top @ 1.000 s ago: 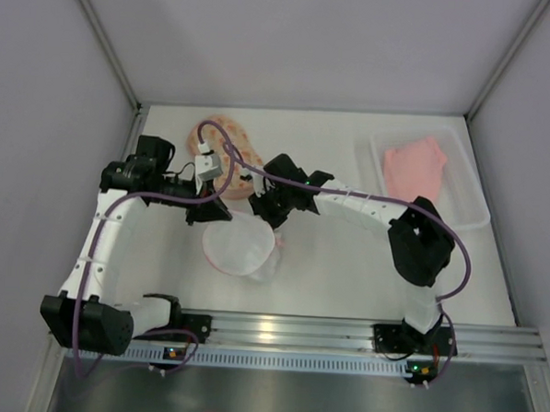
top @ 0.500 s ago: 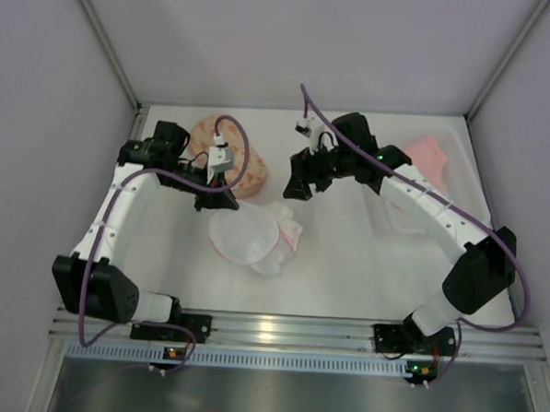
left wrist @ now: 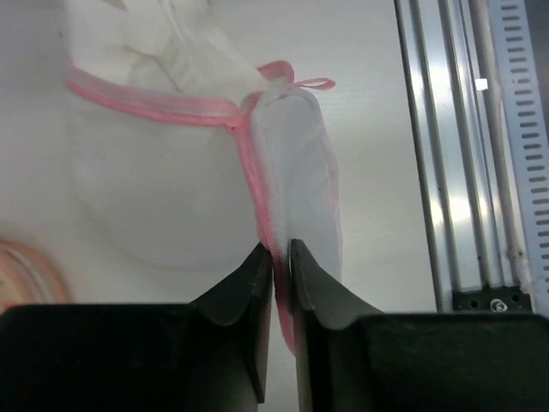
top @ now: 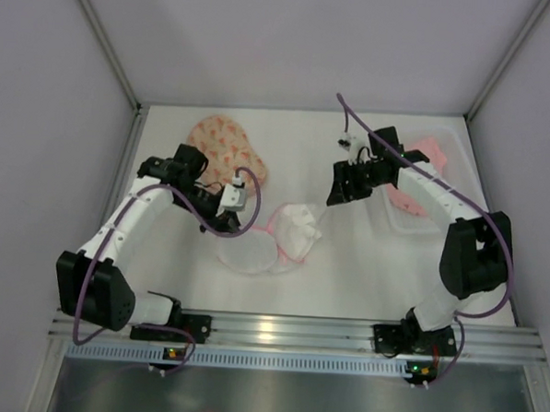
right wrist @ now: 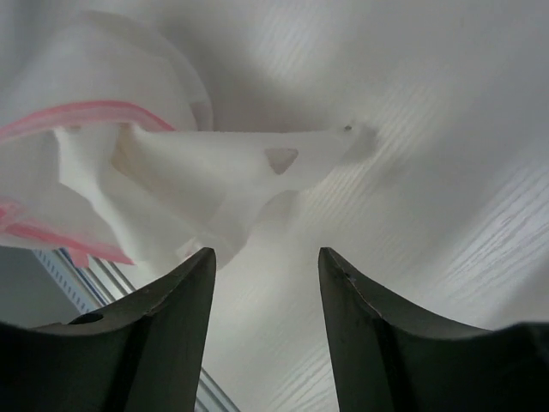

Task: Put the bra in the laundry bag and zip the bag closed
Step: Adjust the bra in the laundry bag.

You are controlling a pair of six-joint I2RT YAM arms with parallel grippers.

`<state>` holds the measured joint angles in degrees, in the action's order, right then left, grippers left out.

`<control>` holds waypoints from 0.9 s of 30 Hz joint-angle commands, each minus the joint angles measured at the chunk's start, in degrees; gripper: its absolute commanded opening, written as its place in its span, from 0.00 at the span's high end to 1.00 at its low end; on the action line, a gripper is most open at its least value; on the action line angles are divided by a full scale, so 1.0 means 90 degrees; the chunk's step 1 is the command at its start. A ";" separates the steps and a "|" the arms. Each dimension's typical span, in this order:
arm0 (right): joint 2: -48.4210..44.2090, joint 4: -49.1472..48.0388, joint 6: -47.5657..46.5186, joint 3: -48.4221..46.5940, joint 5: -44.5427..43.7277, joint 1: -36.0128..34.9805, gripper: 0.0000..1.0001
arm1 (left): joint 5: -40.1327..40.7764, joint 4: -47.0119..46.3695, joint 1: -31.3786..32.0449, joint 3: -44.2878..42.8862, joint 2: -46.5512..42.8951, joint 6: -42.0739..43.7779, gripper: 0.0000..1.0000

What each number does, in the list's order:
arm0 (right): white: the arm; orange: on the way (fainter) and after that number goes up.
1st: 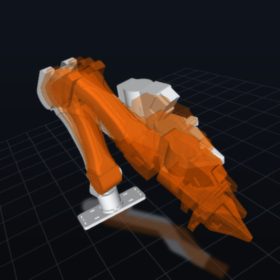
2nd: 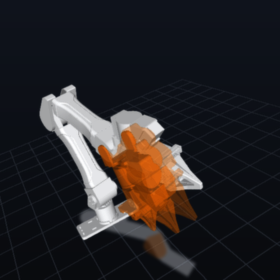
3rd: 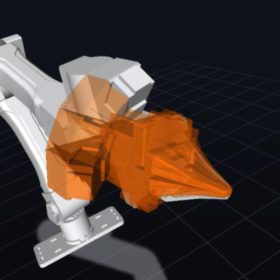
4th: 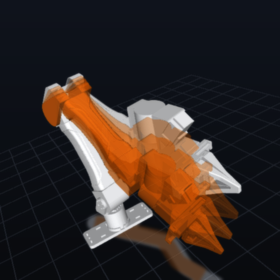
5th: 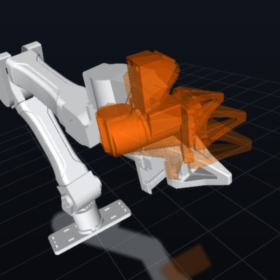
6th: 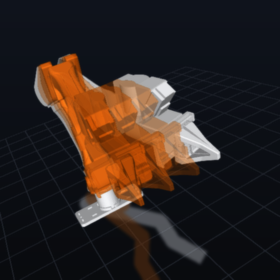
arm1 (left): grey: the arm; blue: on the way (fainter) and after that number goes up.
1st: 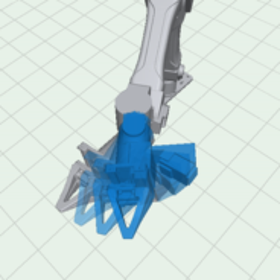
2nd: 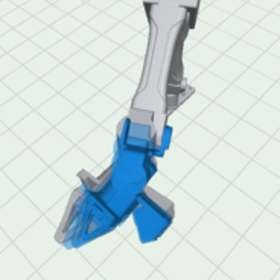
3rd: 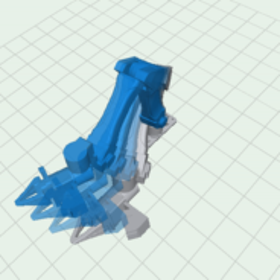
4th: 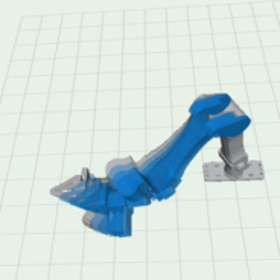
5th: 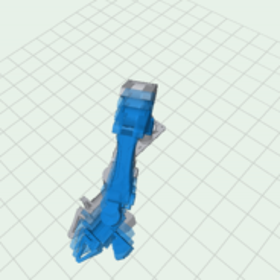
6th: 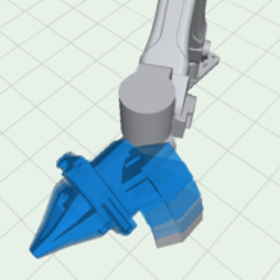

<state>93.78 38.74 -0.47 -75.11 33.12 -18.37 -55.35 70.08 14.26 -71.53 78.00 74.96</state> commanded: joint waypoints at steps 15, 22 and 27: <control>0.0362 -0.2293 0.1204 0.0895 0.0841 -0.1405 0.62 | 0.0018 -0.0373 -0.1038 -0.0136 0.0425 -0.0783 0.35; 0.0391 -0.2380 0.1282 0.0845 0.0958 -0.1777 0.63 | 0.1960 -0.1810 0.0504 -0.0617 0.0913 -0.4205 0.36; 0.0137 -0.2517 0.1448 0.1041 0.1114 -0.1826 0.64 | 0.2732 -0.2639 0.0612 -0.0004 0.0992 -0.5652 0.40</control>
<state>98.56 20.51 11.20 -66.72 40.77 -34.13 -36.99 53.25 20.05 -74.32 87.46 36.62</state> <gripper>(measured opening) 0.367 0.601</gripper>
